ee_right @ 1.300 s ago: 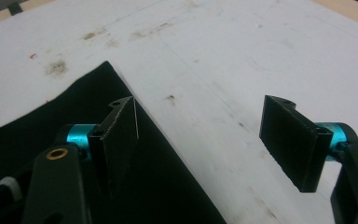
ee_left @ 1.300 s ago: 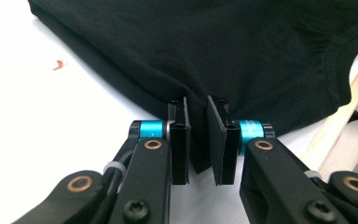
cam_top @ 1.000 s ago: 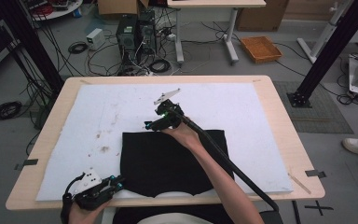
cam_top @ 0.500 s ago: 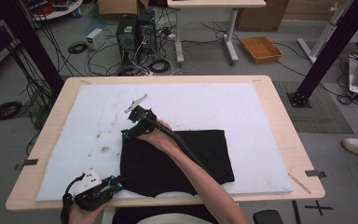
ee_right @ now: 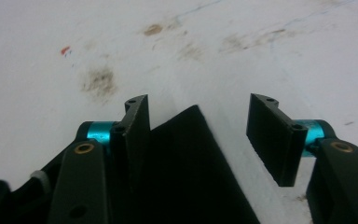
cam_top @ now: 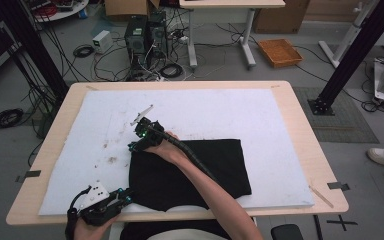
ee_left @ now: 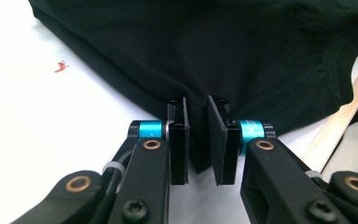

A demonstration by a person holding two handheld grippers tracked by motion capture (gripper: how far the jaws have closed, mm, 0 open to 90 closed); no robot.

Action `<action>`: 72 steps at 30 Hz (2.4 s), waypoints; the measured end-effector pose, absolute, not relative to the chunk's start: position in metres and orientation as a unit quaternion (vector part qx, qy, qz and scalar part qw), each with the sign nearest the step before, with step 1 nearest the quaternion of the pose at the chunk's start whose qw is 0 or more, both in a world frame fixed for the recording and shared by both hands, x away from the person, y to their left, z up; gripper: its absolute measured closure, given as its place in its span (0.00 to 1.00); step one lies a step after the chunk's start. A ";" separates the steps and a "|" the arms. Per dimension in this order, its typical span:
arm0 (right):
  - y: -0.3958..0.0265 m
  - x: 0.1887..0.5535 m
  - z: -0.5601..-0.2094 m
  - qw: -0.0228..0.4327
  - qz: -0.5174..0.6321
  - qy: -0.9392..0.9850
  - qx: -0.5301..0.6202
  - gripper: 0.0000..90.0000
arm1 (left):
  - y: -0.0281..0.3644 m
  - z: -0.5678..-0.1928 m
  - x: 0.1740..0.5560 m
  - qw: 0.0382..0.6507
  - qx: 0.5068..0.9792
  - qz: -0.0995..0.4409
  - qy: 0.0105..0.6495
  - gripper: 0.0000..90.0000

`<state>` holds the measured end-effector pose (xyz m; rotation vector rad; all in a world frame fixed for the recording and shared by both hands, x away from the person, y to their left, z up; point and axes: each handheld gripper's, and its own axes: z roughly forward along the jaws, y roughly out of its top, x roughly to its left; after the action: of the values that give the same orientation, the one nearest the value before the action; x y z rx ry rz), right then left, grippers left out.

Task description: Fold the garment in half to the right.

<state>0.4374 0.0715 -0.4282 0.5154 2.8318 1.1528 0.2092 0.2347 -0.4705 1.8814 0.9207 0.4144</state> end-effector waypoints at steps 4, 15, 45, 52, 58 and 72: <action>0.072 0.438 -0.435 0.017 0.374 0.915 0.154 0.45 | 0.235 -0.471 0.210 0.483 0.773 0.168 0.376 0.88; 0.080 0.435 -0.445 0.044 0.368 0.918 0.145 0.48 | 0.235 -0.471 0.210 0.483 0.773 0.169 0.375 0.87; 0.085 0.440 -0.420 0.019 0.372 0.918 0.132 0.95 | 0.249 -0.456 0.212 0.496 0.757 0.182 0.384 0.92; 0.105 0.437 -0.408 0.028 0.396 0.910 0.120 0.95 | 0.272 -0.445 0.208 0.498 0.749 0.196 0.391 0.92; 0.113 0.433 -0.405 0.033 0.406 0.907 0.110 0.95 | 0.278 -0.439 0.204 0.514 0.741 0.195 0.384 0.92; 0.078 0.432 -0.389 0.043 0.421 0.900 0.101 0.95 | 0.252 -0.423 0.210 0.550 0.734 0.195 0.347 0.92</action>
<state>0.4316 0.0779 -0.3886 0.3093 2.7532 1.2886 0.2098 0.2522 -0.4234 1.7371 0.8208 0.4613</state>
